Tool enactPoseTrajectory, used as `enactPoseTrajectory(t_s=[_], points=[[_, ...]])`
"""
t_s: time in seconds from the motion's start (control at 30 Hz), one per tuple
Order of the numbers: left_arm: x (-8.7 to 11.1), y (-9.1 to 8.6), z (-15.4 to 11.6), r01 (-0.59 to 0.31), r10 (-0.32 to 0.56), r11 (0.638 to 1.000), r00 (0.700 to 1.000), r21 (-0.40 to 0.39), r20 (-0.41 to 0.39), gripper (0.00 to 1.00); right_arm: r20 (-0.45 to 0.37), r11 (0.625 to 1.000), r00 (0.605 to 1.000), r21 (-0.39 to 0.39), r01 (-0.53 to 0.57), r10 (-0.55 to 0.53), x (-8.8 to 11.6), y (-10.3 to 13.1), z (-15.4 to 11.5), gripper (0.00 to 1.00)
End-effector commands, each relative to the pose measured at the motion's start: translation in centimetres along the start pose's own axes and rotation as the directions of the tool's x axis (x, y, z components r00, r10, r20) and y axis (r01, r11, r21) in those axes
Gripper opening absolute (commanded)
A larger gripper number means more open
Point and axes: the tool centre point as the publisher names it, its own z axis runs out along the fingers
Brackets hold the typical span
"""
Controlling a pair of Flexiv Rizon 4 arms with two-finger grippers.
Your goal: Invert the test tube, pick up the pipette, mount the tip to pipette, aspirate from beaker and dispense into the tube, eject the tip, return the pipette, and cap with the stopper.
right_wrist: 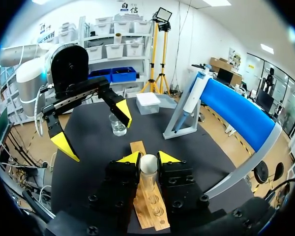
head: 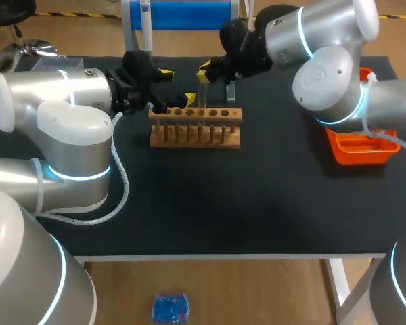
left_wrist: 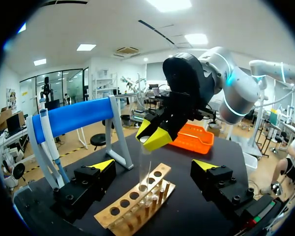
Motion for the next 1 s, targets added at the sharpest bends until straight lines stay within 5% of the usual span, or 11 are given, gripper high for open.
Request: enactPoseTrajectory(t_s=[0.03,0.13,0.17,0.27,1.0], points=[[0.1,0.1,0.1,0.001,-0.001,1.000,1.000,0.004,0.004,1.00,-0.003,1.000,1.000,0.004,-0.004,0.004,0.0,-0.7,0.4,0.00],[0.1,0.1,0.1,0.001,-0.001,1.000,1.000,0.004,0.004,1.00,-0.004,1.000,1.000,0.006,-0.008,0.008,0.0,-1.0,0.5,0.00],[0.1,0.1,0.1,0.001,-0.001,1.000,1.000,0.004,0.004,1.00,-0.002,1.000,1.000,0.006,-0.009,0.009,0.0,-1.1,0.6,0.07],[0.1,0.1,0.1,0.001,-0.001,1.000,1.000,0.004,0.004,1.00,0.002,1.000,1.000,0.002,-0.014,0.014,0.0,-1.2,0.5,1.00],[0.1,0.1,0.1,0.001,-0.001,1.000,1.000,0.004,0.004,1.00,-0.075,0.956,0.997,-0.295,0.001,-0.024,-0.4,0.3,-2.3,1.00]])
